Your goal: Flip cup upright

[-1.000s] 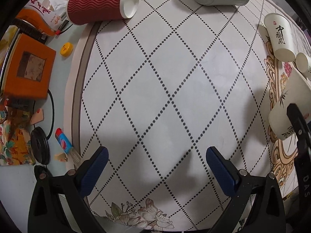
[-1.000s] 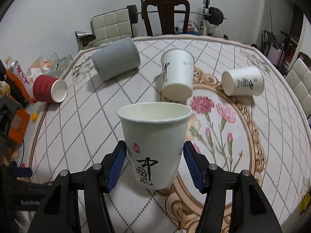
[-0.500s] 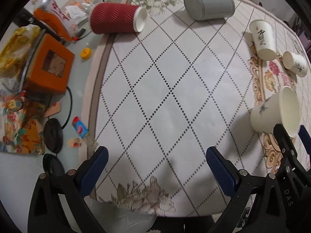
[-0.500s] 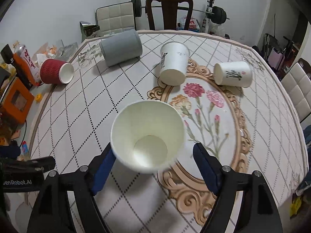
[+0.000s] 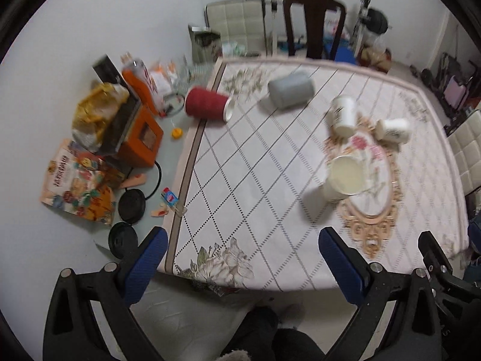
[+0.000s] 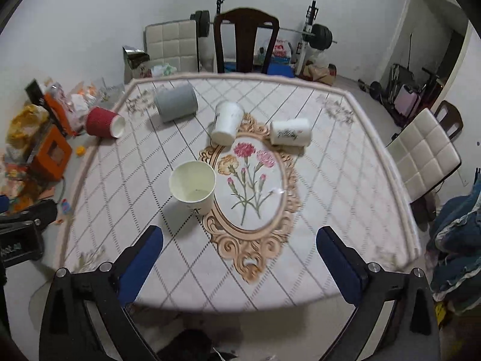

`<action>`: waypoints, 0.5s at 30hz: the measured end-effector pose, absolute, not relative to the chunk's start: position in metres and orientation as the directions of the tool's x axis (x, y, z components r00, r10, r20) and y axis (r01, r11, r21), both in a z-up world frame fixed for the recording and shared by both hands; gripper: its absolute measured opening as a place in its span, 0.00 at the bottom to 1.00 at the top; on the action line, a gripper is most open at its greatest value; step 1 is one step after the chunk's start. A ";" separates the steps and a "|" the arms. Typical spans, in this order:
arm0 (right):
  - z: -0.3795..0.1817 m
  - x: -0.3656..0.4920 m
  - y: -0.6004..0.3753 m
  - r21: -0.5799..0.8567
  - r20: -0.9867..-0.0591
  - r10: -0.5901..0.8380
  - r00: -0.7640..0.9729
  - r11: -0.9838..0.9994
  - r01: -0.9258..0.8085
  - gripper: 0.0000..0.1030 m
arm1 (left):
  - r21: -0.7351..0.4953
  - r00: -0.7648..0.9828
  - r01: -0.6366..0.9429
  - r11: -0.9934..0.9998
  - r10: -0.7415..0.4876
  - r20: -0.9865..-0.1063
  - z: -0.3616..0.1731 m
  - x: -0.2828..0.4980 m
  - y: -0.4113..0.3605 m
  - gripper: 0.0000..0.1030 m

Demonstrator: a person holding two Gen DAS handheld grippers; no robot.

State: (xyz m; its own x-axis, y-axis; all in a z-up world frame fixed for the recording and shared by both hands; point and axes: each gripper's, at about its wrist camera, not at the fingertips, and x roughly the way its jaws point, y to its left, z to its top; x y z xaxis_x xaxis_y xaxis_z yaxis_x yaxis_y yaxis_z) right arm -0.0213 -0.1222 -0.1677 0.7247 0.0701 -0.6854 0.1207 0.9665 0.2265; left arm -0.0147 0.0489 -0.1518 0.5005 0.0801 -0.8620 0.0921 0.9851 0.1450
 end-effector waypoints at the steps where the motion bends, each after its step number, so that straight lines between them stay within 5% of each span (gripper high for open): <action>1: -0.159 -0.033 -0.127 0.224 -0.681 0.063 0.730 0.967 0.125 1.00 | 0.143 0.513 0.094 0.985 0.075 -0.855 -0.144 -0.023 0.048 0.99; 15: -0.063 -0.139 -0.173 0.251 -0.573 0.051 0.818 0.961 0.116 1.00 | 0.094 0.654 0.082 0.992 0.017 -0.757 -0.054 -0.101 0.042 0.99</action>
